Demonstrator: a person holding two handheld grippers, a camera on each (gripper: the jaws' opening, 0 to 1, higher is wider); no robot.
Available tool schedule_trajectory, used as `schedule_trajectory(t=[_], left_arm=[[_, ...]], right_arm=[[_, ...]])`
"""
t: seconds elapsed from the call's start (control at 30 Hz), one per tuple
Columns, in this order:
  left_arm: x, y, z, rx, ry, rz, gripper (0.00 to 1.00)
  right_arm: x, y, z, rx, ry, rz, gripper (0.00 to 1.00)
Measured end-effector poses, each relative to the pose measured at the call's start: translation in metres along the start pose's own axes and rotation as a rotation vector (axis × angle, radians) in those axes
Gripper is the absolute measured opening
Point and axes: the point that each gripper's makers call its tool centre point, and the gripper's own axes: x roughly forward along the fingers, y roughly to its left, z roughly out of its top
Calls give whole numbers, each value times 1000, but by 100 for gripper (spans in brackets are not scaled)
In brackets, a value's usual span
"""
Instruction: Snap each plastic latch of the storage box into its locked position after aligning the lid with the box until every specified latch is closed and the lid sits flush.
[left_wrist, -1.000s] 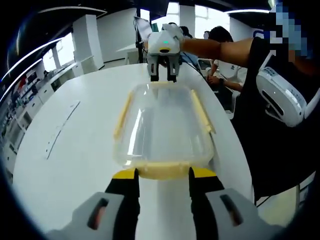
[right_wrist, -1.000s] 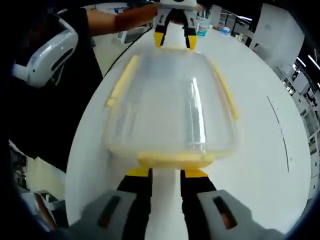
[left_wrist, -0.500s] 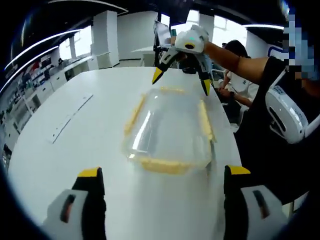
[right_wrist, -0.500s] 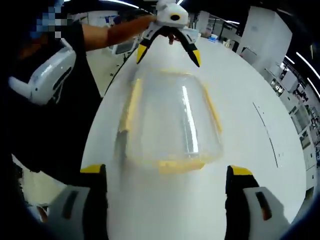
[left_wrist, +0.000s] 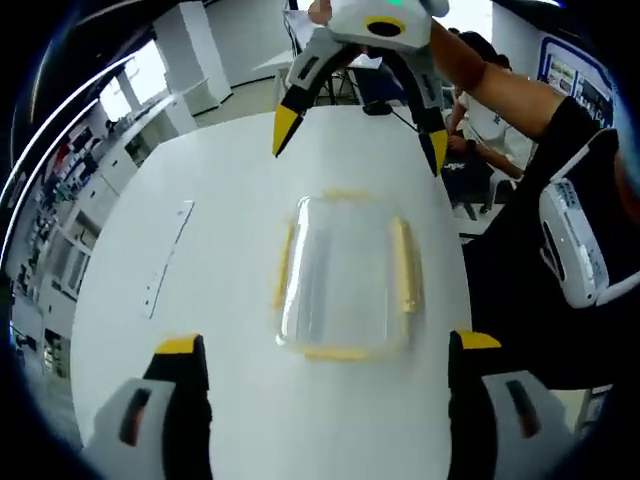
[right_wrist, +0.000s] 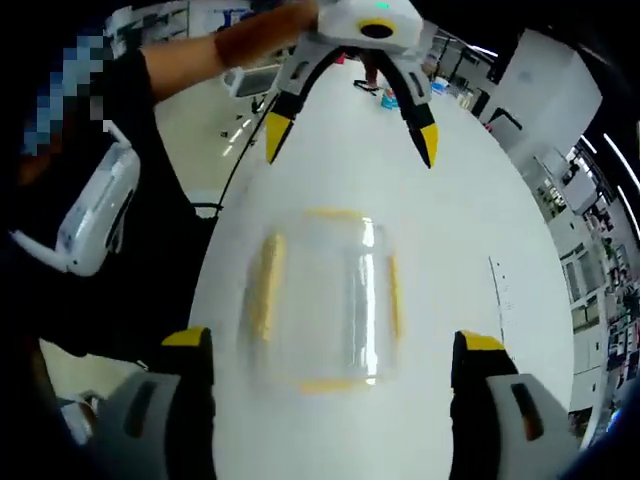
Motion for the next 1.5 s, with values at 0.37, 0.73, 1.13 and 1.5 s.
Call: schedule_trajectory(t=[0.37, 0.73, 1.13, 1.5], left_arm=[[-45, 9, 35, 46, 92, 69, 100], [-35, 9, 44, 54, 107, 53, 99], [-17, 14, 49, 66, 120, 43, 97], [20, 7, 33, 54, 148, -5, 99]], right_arm=[[-53, -22, 28, -32, 72, -63, 100], [-52, -26, 32, -22, 52, -54, 100], [-35, -32, 23, -22, 43, -49, 100], [-3, -30, 19, 5, 27, -15, 100]])
